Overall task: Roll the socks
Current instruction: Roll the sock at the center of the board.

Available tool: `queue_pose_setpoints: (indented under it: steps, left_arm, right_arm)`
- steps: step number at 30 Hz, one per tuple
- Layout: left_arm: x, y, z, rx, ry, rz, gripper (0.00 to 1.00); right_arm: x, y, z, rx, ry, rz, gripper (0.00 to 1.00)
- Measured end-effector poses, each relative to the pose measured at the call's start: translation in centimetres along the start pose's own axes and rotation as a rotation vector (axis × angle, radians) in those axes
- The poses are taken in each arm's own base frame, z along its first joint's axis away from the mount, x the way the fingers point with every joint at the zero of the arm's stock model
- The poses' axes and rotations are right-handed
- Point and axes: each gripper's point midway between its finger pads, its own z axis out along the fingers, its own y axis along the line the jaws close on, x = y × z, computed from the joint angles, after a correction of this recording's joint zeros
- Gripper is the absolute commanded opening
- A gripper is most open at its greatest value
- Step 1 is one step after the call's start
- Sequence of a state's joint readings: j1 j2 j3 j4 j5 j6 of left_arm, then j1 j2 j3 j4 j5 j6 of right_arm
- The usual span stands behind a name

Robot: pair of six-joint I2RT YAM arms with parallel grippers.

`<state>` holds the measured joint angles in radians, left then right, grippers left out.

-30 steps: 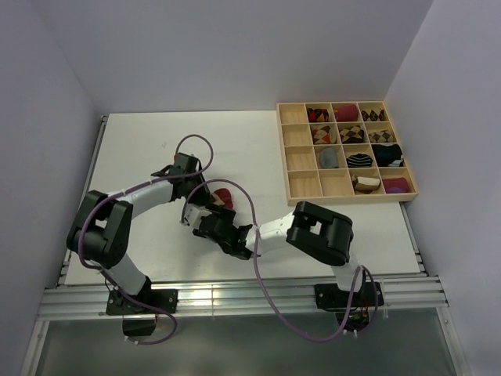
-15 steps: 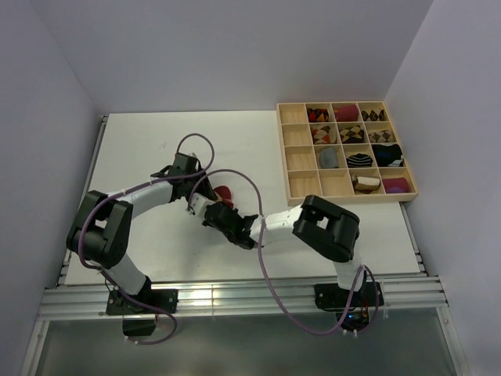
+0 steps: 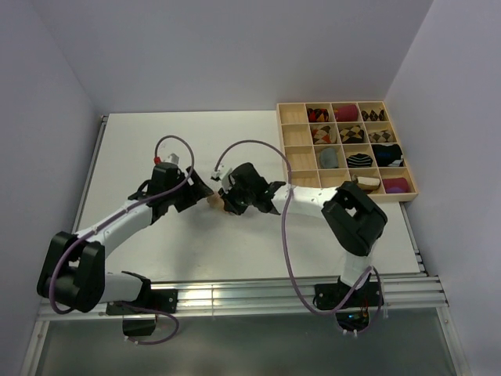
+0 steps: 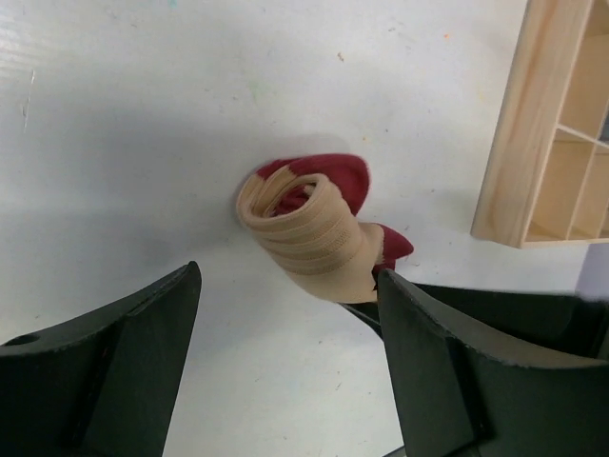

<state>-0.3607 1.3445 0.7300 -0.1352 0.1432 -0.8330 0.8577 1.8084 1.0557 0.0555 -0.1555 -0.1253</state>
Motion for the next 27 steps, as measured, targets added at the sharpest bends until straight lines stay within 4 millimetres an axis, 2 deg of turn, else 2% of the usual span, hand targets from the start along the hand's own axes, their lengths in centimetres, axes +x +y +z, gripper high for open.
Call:
queue_pose_setpoints:
  steps: [4,11,15,19,22,27]
  left_arm:
    - [1.0,0.5,-0.4,0.041,-0.013,-0.034,0.79]
    - [4.0,2.1,0.2,0.069,0.037,-0.104,0.81]
    - [3.8,1.3,0.5,0.114,0.028,-0.132,0.82]
    - [3.5,0.9,1.1,0.135,0.020,-0.153,0.89]
    - [3.3,0.7,1.4,0.144,0.013,-0.167,0.89]
    - [3.8,1.6,2.4,0.111,0.030,-0.199,0.87]
  right_arm:
    - [-0.7,0.2,-0.2,-0.146,0.010,0.124,0.00]
    - [-0.1,0.1,0.2,-0.369,0.036,0.364,0.00]
    - [0.0,-0.1,0.5,-0.449,0.048,0.467,0.00]
    - [0.2,0.1,0.7,-0.521,0.065,0.555,0.00]
    - [0.3,0.0,0.8,-0.546,0.073,0.595,0.00]
    - [0.5,0.2,0.7,-0.575,0.089,0.643,0.00]
